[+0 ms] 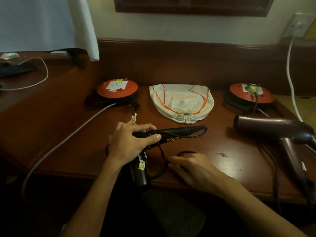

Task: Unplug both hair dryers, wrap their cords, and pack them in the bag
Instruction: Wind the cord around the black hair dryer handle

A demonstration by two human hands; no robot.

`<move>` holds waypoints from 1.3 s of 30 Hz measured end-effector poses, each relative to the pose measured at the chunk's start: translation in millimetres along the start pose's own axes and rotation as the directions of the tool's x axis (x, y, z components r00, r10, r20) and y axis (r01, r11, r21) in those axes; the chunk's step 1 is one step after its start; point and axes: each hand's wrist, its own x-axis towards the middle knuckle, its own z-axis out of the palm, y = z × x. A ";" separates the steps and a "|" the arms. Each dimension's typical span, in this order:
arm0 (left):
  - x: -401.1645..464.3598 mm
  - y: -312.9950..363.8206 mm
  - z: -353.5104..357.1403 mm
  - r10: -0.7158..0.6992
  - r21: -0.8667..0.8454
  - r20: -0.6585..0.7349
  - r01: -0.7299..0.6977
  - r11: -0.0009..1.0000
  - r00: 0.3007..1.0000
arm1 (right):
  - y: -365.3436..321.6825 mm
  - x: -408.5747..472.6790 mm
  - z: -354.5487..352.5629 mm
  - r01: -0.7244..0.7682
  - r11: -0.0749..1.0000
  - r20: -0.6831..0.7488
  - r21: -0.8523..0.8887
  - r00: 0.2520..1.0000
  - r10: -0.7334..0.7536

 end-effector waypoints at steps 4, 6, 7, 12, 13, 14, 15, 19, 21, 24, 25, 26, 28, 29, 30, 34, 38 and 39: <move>-2.1 -12.4 -6.3 0.015 -0.231 0.018 -0.010 0.973 1.000 | 14.5 18.0 -15.9 -0.138 0.945 0.111 0.296 0.988 0.109; -7.3 -13.6 -8.7 0.044 -0.267 0.032 -0.034 0.963 0.999 | 16.9 32.2 -21.3 -0.169 0.926 0.143 0.336 0.982 0.127; -9.9 -13.3 -8.9 0.064 -0.263 0.034 -0.053 0.963 0.997 | 19.0 39.4 -22.2 -0.199 0.924 0.165 0.326 0.975 0.151; -18.4 -8.2 -13.1 0.133 -0.163 0.102 -0.115 0.980 0.986 | 37.3 71.9 -37.8 -0.181 0.918 0.303 0.353 0.950 0.071; -18.3 -7.0 -13.6 0.140 -0.121 0.134 -0.124 0.985 0.981 | 39.1 75.9 -41.8 -0.156 0.925 0.329 0.347 0.944 0.036; -18.2 -5.6 -13.5 0.149 -0.078 0.166 -0.138 0.987 0.975 | 37.7 78.9 -47.6 -0.169 0.927 0.359 0.334 0.932 0.040; -17.9 -3.9 -13.0 0.161 -0.034 0.194 -0.158 0.987 0.968 | 36.6 82.2 -53.0 -0.192 0.927 0.381 0.322 0.923 0.059; -17.8 6.0 -7.6 0.155 0.146 0.262 -0.198 0.969 0.952 | 29.3 93.1 -71.2 -0.259 0.913 0.479 0.315 0.874 0.082; -19.5 9.7 -5.2 0.151 0.221 0.261 -0.211 0.952 0.953 | 23.2 95.0 -78.6 -0.319 0.898 0.523 0.303 0.843 0.123; -22.6 14.4 -4.0 0.140 0.317 0.279 -0.229 0.920 0.950 | 13.2 92.2 -84.3 -0.451 0.817 0.557 0.359 0.806 0.200; -23.2 16.7 -3.3 0.122 0.374 0.299 -0.234 0.897 0.947 | 9.9 91.3 -85.5 -0.490 0.787 0.569 0.375 0.792 0.221; -23.4 19.5 -2.1 0.099 0.446 0.326 -0.245 0.861 0.940 | 6.4 90.8 -86.6 -0.517 0.769 0.574 0.376 0.781 0.245; -23.2 26.5 1.5 0.051 0.592 0.393 -0.295 0.750 0.918 | -1.8 90.0 -87.6 -0.543 0.756 0.554 0.365 0.780 0.293; -22.6 31.1 3.2 0.035 0.644 0.426 -0.330 0.691 0.904 | -5.9 89.8 -88.4 -0.553 0.742 0.544 0.379 0.782 0.305; -21.3 35.9 4.5 0.022 0.673 0.457 -0.362 0.645 0.889 | -8.9 89.5 -88.8 -0.567 0.717 0.541 0.405 0.781 0.312; -11.6 45.7 4.2 0.020 0.637 0.532 -0.416 0.649 0.847 | -17.0 83.1 -87.8 -0.606 0.635 0.511 0.480 0.781 0.359; -4.9 46.4 8.4 0.006 0.593 0.491 -0.339 0.731 0.871 | -14.2 80.6 -90.1 -0.582 0.652 0.447 0.486 0.807 0.387; -4.8 46.9 10.5 0.000 0.592 0.474 -0.319 0.740 0.880 | -12.7 81.2 -92.0 -0.576 0.672 0.431 0.465 0.810 0.397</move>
